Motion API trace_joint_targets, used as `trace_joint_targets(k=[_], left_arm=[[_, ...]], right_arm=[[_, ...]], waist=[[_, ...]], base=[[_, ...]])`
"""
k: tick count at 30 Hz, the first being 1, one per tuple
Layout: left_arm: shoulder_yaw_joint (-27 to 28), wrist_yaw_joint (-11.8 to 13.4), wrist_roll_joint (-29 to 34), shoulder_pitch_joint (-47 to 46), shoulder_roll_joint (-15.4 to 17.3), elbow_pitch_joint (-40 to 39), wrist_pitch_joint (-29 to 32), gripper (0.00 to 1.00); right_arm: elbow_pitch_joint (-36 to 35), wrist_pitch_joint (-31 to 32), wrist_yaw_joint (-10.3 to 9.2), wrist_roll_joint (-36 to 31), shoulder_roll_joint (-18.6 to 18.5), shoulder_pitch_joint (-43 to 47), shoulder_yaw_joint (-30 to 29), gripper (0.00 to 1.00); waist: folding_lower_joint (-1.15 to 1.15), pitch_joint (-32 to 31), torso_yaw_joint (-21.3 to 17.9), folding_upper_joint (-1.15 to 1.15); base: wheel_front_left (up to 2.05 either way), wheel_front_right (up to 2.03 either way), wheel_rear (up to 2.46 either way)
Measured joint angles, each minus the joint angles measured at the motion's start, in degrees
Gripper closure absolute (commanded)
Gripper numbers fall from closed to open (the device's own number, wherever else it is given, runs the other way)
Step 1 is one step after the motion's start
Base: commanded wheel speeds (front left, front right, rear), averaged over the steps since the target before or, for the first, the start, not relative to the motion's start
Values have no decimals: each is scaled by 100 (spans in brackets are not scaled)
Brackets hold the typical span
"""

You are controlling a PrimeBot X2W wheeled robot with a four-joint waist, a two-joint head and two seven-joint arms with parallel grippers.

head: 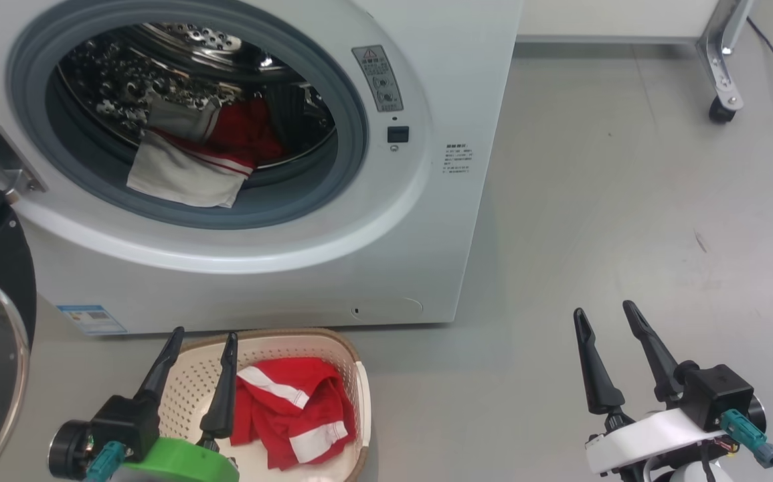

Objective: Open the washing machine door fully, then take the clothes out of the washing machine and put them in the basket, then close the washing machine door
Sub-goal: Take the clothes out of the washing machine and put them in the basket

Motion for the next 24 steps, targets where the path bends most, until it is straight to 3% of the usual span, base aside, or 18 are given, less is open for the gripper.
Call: trace_joint_targets(k=[6, 12, 24], left_arm=[[103, 1, 100, -28, 67, -101, 0, 0], [233, 4, 266, -335, 424, -181, 19, 0], [393, 103, 737, -1958, 1136, 5, 1102, 0]], right_arm=[[-62, 0, 1, -1, 7, -34, 105, 0], [-94, 0, 19, -1, 22, -204, 232, 0], [-135, 0, 48, 29, 70, -694, 506, 0]], waist=[[0, 330, -70, 0], [0, 712, -224, 0], [0, 1474, -768, 0]], base=[[0, 0, 0], [0, 0, 0], [0, 0, 0]])
